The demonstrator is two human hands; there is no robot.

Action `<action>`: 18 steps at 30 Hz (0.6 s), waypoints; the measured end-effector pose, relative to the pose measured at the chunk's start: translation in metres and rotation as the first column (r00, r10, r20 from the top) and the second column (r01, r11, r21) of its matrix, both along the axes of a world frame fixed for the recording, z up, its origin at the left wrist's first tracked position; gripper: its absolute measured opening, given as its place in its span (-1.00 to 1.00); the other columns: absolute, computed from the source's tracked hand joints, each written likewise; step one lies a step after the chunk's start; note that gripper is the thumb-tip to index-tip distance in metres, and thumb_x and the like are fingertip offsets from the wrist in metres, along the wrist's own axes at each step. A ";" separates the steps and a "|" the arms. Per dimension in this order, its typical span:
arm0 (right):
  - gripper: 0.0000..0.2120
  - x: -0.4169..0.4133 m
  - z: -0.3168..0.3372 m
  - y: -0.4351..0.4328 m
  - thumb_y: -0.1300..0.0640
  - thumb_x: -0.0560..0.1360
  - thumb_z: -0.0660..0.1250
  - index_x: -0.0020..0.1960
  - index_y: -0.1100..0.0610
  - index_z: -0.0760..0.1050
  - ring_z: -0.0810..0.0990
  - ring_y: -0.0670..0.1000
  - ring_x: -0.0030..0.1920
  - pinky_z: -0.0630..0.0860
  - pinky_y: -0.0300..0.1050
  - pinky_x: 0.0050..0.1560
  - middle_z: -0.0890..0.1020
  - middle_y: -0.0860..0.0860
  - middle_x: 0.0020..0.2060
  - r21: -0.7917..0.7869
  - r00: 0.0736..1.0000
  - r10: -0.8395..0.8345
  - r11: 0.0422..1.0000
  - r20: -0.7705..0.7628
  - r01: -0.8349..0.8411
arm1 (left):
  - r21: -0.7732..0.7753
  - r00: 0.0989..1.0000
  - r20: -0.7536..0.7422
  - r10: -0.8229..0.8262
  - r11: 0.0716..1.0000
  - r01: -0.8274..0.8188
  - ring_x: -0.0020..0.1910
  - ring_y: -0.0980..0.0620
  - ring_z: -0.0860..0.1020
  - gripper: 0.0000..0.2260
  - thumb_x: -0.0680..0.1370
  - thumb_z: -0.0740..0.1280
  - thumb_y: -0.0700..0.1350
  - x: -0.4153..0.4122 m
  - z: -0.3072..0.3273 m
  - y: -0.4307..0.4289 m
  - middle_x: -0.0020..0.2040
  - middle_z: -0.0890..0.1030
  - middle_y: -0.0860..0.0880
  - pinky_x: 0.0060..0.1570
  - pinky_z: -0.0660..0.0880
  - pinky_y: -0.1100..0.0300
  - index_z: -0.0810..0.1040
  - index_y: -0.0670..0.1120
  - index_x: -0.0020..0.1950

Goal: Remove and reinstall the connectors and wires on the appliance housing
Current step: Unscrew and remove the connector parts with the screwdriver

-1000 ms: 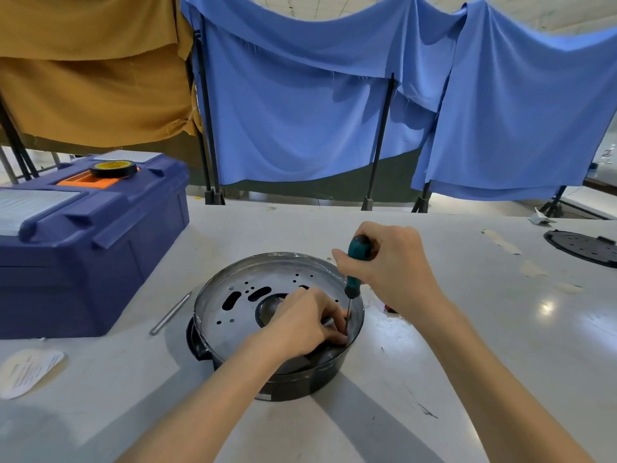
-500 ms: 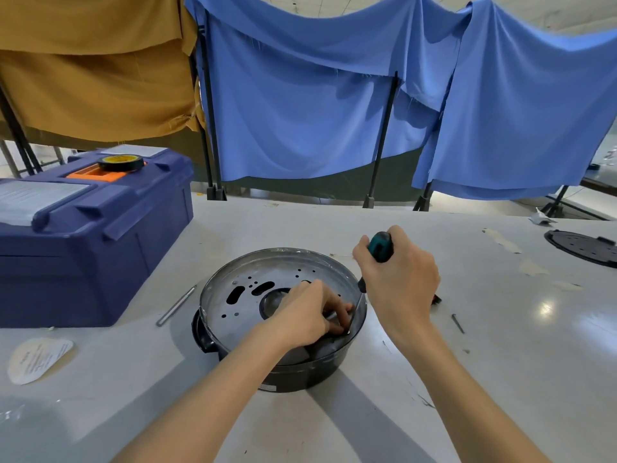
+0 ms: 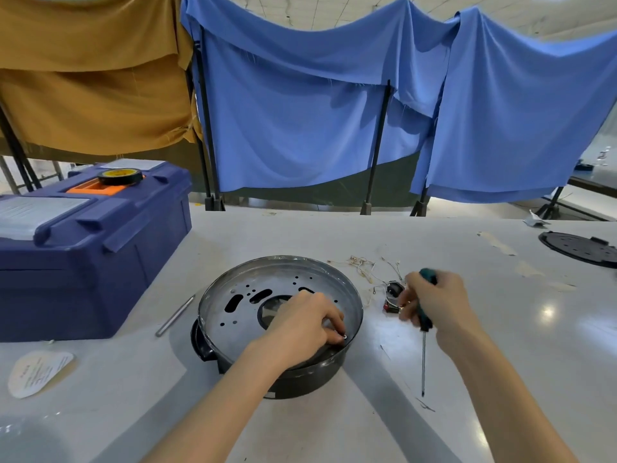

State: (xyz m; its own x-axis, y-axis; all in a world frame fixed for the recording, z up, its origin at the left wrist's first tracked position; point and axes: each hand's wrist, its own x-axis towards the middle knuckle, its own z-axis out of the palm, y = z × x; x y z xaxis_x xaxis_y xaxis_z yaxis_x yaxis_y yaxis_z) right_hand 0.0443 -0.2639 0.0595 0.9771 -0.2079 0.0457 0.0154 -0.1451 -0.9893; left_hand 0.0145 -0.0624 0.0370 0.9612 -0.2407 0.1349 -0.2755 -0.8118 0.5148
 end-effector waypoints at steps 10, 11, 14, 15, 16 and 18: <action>-0.86 -0.006 -0.027 0.035 0.26 0.49 0.34 -0.19 0.28 0.43 0.16 -0.01 -0.65 0.07 -0.31 -0.55 0.58 0.18 -0.51 -0.088 0.941 0.293 0.946 -0.171 -0.311 | 0.187 0.996 0.083 -0.039 0.982 0.023 -0.06 0.01 0.36 -0.95 0.56 0.30 -0.18 0.002 0.000 -0.017 -0.06 0.38 0.02 -0.07 0.26 0.14 0.56 -0.10 -0.05; -0.85 -0.005 -0.028 0.035 0.29 0.49 0.33 -0.22 0.26 0.41 0.16 -0.01 -0.65 0.08 -0.31 -0.55 0.57 0.18 -0.52 -0.095 0.942 0.293 0.946 -0.165 -0.311 | 0.189 0.997 0.054 -0.058 0.981 0.047 -0.07 0.03 0.32 -0.95 0.56 0.29 -0.20 0.004 -0.001 -0.016 -0.07 0.37 0.03 -0.06 0.21 0.15 0.55 -0.11 -0.05; -0.83 -0.002 -0.029 0.034 0.30 0.49 0.32 -0.25 0.24 0.38 0.17 -0.01 -0.65 0.08 -0.32 -0.57 0.58 0.19 -0.52 -0.093 0.937 0.307 0.941 -0.168 -0.325 | 0.159 0.996 -0.033 -0.083 0.984 0.087 -0.04 0.02 0.37 -0.85 0.54 0.32 -0.22 0.012 -0.005 -0.012 -0.05 0.41 0.04 -0.04 0.30 0.14 0.46 0.01 -0.17; -0.83 -0.001 -0.029 0.033 0.30 0.49 0.32 -0.24 0.24 0.38 0.17 -0.01 -0.65 0.08 -0.31 -0.57 0.59 0.20 -0.51 -0.085 0.933 0.315 0.939 -0.175 -0.333 | 0.138 0.995 -0.045 -0.094 0.985 0.099 -0.04 0.02 0.40 -0.78 0.53 0.34 -0.23 0.016 -0.007 -0.010 -0.05 0.42 0.05 -0.08 0.33 0.18 0.42 0.05 -0.22; -0.83 0.000 -0.029 0.033 0.29 0.50 0.32 -0.23 0.24 0.38 0.16 -0.01 -0.65 0.08 -0.31 -0.57 0.59 0.20 -0.50 -0.077 0.929 0.323 0.937 -0.183 -0.341 | 0.111 0.993 -0.055 -0.106 0.987 0.112 -0.07 0.06 0.42 -0.73 0.52 0.35 -0.24 0.018 -0.008 -0.008 -0.07 0.43 0.06 -0.13 0.32 0.24 0.40 0.08 -0.26; -0.83 0.000 -0.029 0.031 0.25 0.51 0.34 -0.19 0.25 0.40 0.15 -0.01 -0.63 0.09 -0.30 -0.57 0.61 0.21 -0.48 -0.057 0.919 0.339 0.933 -0.200 -0.357 | 0.040 0.988 -0.065 -0.142 0.989 0.145 -0.16 0.16 0.44 -0.74 0.48 0.39 -0.27 0.019 -0.005 -0.004 -0.11 0.47 0.09 -0.21 0.31 0.35 0.49 0.06 -0.28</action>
State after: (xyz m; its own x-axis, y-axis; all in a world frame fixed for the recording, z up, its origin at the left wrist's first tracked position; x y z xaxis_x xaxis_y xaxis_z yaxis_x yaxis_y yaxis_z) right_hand 0.0446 -0.2327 0.0306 0.9799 0.1434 -0.1387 -0.0993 -0.2523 -0.9625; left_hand 0.0334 -0.0664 0.0321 0.9224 -0.3812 0.0622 -0.3596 -0.7887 0.4987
